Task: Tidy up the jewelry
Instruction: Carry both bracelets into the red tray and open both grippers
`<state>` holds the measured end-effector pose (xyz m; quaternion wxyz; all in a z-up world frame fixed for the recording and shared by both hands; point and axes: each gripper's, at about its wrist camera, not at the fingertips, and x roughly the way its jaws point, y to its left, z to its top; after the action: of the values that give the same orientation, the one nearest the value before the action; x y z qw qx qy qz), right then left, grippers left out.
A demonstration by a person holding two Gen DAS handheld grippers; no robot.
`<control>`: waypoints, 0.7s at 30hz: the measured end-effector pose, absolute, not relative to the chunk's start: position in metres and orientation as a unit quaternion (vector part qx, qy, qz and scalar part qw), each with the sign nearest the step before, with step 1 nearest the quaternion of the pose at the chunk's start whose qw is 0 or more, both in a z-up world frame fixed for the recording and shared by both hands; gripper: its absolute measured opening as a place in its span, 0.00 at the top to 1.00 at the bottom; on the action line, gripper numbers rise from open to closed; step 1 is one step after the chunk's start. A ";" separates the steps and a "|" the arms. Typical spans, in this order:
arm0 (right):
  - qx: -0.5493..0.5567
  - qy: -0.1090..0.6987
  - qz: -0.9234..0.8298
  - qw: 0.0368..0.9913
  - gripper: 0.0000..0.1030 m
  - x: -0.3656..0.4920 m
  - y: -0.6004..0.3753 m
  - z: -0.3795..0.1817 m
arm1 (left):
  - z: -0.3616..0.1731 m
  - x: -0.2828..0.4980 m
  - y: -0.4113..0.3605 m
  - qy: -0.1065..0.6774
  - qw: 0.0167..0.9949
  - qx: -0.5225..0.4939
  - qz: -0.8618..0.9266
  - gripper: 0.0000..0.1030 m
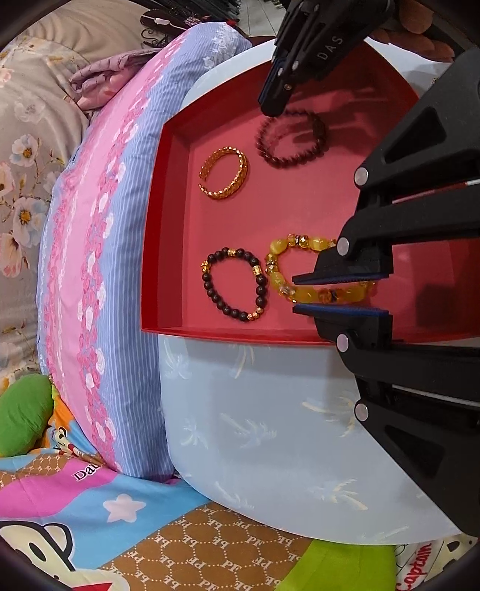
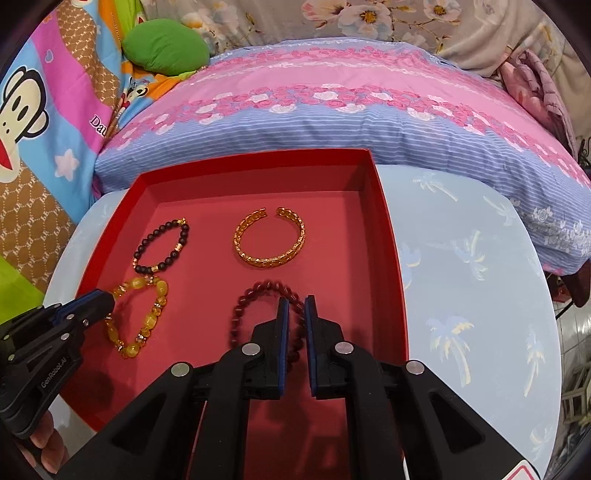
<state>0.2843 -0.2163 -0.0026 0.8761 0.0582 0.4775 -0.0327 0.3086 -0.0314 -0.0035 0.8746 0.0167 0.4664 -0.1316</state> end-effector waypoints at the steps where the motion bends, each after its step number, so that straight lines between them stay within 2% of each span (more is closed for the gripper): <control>1: 0.058 0.476 -0.034 0.877 0.78 0.284 -0.216 -0.002 | -0.003 0.308 -0.031 0.463 0.876 0.016 -0.132 0.88; 3: 0.057 0.469 -0.037 0.881 0.64 0.281 -0.215 0.000 | -0.002 0.309 -0.032 0.462 0.876 0.012 -0.135 0.84; 4: 0.053 0.464 -0.039 0.883 0.62 0.280 -0.214 0.002 | -0.002 0.309 -0.033 0.462 0.877 0.010 -0.136 0.81; 10: 0.047 0.449 -0.038 0.892 0.60 0.266 -0.211 0.015 | 0.008 0.301 -0.036 0.448 0.884 0.004 -0.135 0.70; 21: 0.061 0.428 -0.044 0.901 0.60 0.200 -0.216 0.043 | 0.036 0.245 -0.018 0.424 0.894 -0.014 -0.142 0.69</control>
<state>0.1996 -0.2164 0.0427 0.9006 0.0606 0.4282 -0.0440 0.2451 -0.0179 0.0359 0.8943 -0.0135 0.4243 -0.1416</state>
